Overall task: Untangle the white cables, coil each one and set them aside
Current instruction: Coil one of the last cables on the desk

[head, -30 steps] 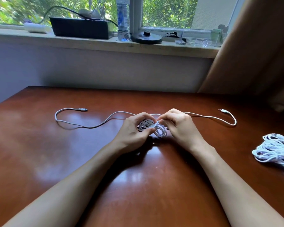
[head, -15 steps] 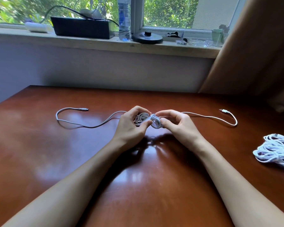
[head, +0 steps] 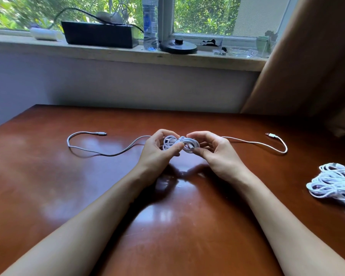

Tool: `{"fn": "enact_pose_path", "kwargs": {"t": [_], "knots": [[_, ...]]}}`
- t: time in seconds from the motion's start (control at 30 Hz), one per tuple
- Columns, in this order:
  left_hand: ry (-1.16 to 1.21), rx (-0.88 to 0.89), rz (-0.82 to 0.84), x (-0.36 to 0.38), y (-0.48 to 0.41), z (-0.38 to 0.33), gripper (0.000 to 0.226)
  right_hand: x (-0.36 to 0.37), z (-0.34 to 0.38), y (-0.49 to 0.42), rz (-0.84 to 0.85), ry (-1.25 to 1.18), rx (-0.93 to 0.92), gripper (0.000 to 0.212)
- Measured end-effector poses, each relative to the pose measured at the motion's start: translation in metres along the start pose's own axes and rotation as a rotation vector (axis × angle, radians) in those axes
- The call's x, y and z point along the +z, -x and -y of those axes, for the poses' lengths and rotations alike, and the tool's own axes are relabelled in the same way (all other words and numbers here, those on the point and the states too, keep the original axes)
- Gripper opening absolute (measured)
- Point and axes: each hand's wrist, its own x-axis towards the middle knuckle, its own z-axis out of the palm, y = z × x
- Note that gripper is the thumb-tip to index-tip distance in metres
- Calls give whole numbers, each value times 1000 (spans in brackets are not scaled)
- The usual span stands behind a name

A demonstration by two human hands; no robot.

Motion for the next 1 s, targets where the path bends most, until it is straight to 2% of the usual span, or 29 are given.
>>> {"fn": "enact_pose_path", "kwargs": {"t": [0.17, 0.27, 0.47, 0.67, 0.9, 1.0], "knots": [[73, -24, 19, 1, 1, -2, 28, 0, 2, 1, 1, 2, -4, 29], [15, -11, 39, 1, 1, -3, 22, 1, 1, 1, -2, 29, -18, 27], [-53, -8, 65, -5, 0, -5, 16, 5, -3, 0, -175, -101, 25, 29], [-109, 16, 82, -2, 2, -4, 15, 2, -6, -1, -253, -168, 69, 22], [-124, 27, 15, -1, 2, -1, 17, 6, -8, 1, -247, -169, 106, 12], [-101, 17, -5, -2, 0, 1, 20, 10, -8, 4, -174, -59, 82, 24]]}}
